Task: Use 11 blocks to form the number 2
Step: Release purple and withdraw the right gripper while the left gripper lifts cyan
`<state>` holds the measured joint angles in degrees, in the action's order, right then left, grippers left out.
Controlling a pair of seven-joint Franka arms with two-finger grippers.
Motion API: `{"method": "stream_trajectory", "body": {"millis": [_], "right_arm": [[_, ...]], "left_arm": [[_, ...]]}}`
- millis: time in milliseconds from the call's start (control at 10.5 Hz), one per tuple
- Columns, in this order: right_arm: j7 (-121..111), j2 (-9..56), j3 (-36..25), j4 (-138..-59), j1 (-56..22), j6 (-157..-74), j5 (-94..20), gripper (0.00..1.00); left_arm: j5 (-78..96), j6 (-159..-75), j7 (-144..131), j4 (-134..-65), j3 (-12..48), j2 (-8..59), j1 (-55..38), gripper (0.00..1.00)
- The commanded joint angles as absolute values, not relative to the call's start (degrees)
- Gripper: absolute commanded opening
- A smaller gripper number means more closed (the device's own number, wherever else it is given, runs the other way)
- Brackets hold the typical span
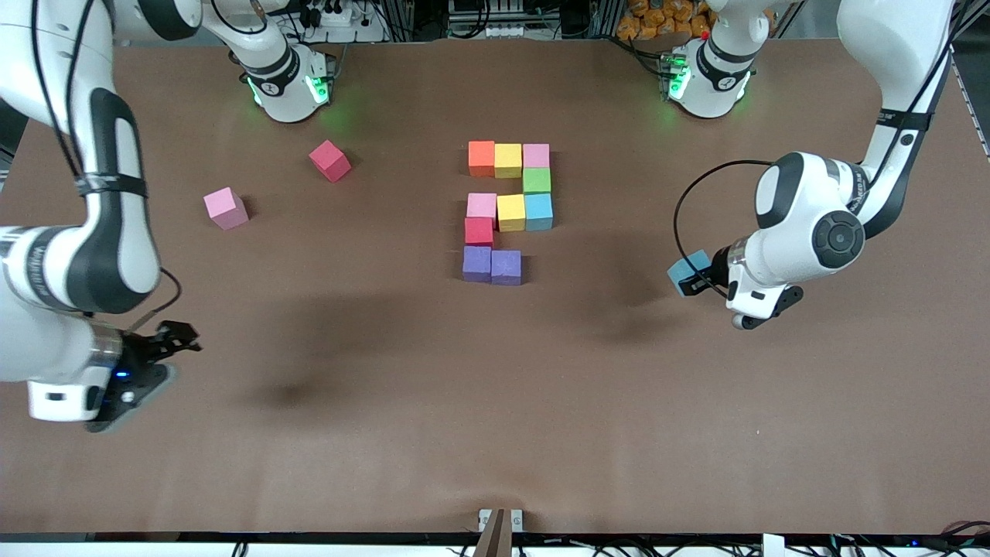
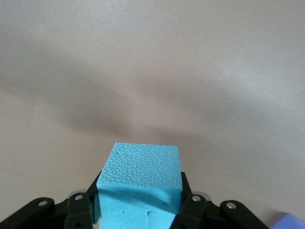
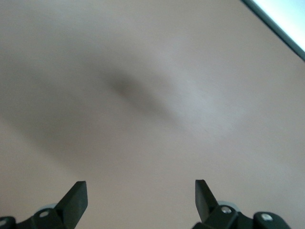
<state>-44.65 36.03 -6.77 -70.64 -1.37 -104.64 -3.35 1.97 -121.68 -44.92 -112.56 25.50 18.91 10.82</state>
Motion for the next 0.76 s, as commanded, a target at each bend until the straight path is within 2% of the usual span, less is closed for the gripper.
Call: {"method": "stream_trajectory", "body": {"millis": [0,96,191,669], "right_arm": [[-43.9,21.2,-7.3,-92.4,0.1,-114.8,-4.0,1.0],[-42.9,15.4,-7.3,-102.4,0.0,-122.0,-4.0,1.0],[-42.1,11.6,-7.3,-108.8,0.2,-127.8,-4.0,1.0],[-39.6,12.4,-7.2,-107.8,0.1,-129.2,-4.1,1.0]], "left_arm": [[3.1,-120.5,-51.0,-110.0,25.5,19.8,9.1,0.62],[3.2,-120.5,-52.0,-109.8,25.5,19.7,8.8,0.62],[3.2,-120.5,-53.1,-109.4,25.5,19.8,8.9,0.59],[3.2,-120.6,-61.4,-108.0,26.4,19.9,8.7,0.59]]}}
